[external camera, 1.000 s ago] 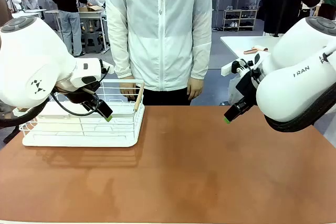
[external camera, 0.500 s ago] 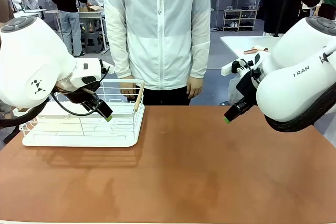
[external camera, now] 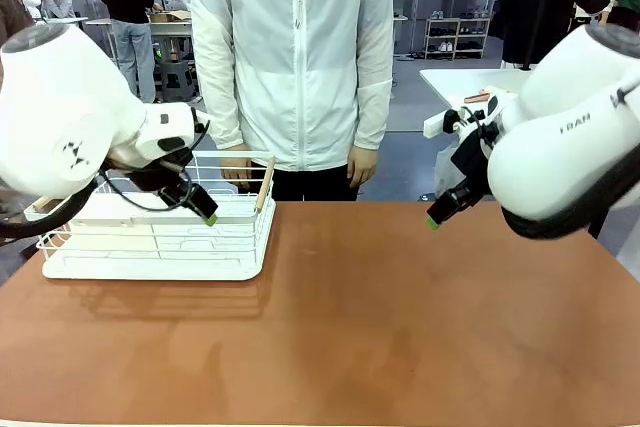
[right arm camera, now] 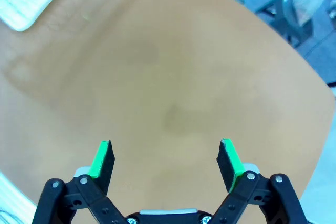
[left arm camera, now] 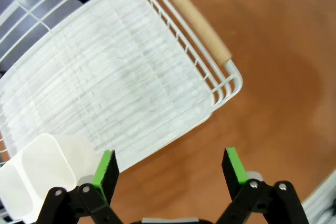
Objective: Clean the table.
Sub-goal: Pick up the Lint Roller when the human hands it over.
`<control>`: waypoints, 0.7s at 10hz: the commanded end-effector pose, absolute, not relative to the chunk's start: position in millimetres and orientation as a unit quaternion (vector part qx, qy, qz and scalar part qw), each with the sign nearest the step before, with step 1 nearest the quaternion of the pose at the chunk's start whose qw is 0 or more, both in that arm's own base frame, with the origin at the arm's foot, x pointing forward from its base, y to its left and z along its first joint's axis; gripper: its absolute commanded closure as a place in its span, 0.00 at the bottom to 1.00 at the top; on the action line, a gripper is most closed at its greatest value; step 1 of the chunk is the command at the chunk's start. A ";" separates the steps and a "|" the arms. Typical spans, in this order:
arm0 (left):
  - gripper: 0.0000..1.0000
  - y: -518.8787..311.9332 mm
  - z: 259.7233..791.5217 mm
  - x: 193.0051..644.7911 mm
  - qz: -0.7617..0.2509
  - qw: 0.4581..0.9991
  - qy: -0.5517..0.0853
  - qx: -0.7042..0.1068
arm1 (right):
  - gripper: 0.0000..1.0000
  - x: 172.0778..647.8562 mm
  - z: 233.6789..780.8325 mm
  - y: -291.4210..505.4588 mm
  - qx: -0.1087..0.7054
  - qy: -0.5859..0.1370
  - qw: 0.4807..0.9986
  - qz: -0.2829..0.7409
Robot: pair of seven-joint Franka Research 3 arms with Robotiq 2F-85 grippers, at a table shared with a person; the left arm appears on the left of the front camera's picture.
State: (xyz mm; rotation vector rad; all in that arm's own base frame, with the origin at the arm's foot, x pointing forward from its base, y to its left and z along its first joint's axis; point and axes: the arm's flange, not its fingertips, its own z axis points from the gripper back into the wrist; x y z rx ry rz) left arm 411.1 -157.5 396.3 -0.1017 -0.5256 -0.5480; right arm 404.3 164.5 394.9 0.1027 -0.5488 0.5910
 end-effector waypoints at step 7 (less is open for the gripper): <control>0.00 54.3 506.6 430.4 -0.090 0.835 -0.098 -0.535 | 0.00 415.6 499.2 -32.4 0.516 -0.103 0.845 0.096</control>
